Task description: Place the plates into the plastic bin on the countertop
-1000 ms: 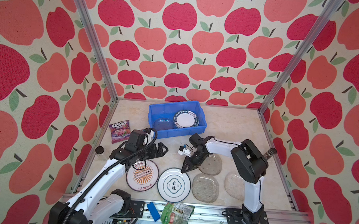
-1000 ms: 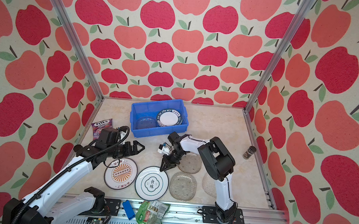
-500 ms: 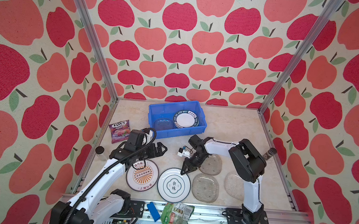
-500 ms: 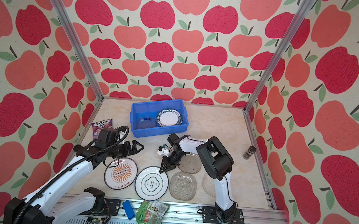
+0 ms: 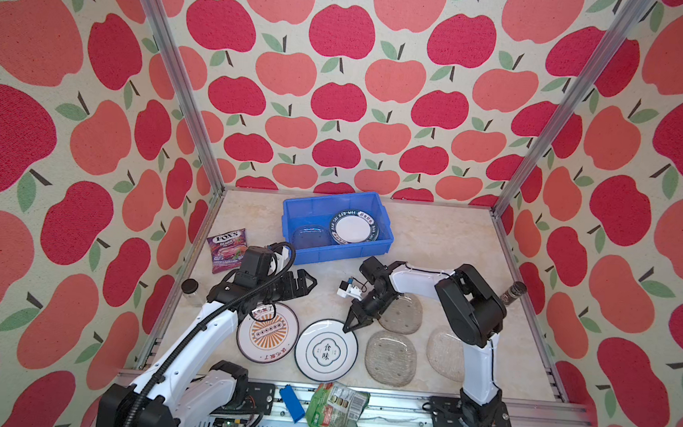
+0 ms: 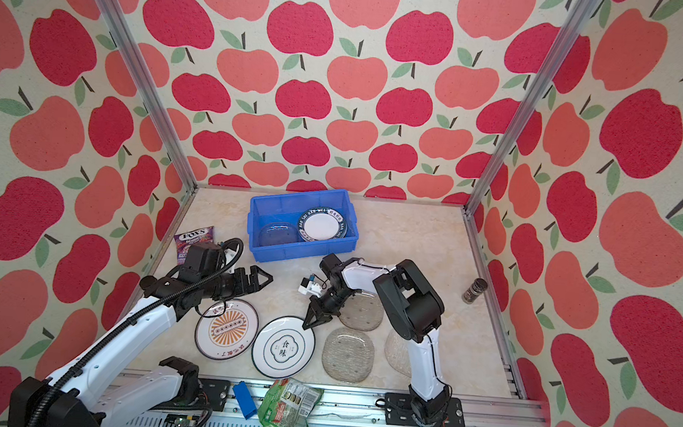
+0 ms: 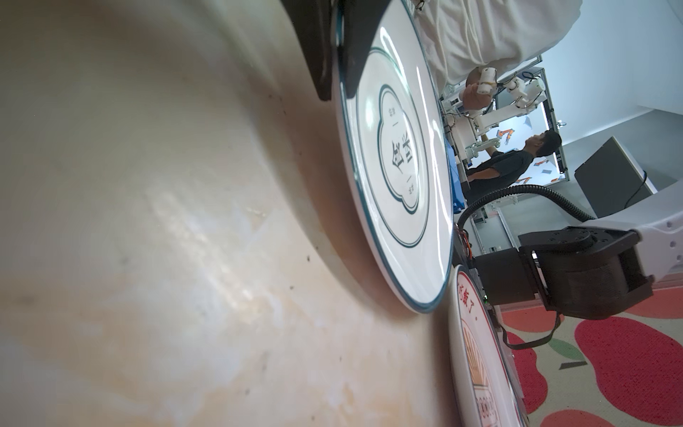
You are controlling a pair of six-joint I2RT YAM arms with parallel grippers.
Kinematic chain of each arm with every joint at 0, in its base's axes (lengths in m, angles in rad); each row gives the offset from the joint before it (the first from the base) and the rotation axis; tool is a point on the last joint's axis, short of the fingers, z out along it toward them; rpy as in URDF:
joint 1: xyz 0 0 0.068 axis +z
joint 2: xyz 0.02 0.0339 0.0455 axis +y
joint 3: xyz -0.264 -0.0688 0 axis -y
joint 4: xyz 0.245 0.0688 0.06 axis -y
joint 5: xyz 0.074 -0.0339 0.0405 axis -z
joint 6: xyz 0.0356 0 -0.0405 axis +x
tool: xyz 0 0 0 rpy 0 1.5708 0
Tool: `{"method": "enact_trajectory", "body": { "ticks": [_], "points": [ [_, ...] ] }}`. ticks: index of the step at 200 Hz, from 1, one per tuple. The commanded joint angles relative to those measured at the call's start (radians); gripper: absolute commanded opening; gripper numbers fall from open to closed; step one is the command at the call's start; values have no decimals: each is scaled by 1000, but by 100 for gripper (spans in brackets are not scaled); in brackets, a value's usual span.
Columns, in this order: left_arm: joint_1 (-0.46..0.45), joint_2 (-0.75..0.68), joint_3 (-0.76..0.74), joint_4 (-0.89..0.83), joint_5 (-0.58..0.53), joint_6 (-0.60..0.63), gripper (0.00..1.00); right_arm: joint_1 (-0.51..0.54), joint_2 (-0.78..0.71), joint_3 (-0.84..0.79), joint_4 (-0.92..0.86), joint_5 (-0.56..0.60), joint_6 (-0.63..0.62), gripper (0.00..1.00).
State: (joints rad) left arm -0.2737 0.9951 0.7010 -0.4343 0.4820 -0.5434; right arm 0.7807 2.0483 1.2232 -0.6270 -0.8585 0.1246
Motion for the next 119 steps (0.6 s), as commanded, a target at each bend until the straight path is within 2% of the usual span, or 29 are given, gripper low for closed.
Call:
{"method": "enact_trajectory", "body": {
  "ticks": [1,61,88,119],
  "points": [
    [8,15,8,21,14,32,99,-26,4,-17,4,71,14,0],
    [30,85,89,39,33,64,100,-88,-140,-48,-57,70,-29,0],
    [61,129,153,64,48,74,100,-131,-253,-35,-57,106,36,0],
    [97,196,261,97,68,77,99,-206,-348,116,-62,178,154,0]
  ]
}}
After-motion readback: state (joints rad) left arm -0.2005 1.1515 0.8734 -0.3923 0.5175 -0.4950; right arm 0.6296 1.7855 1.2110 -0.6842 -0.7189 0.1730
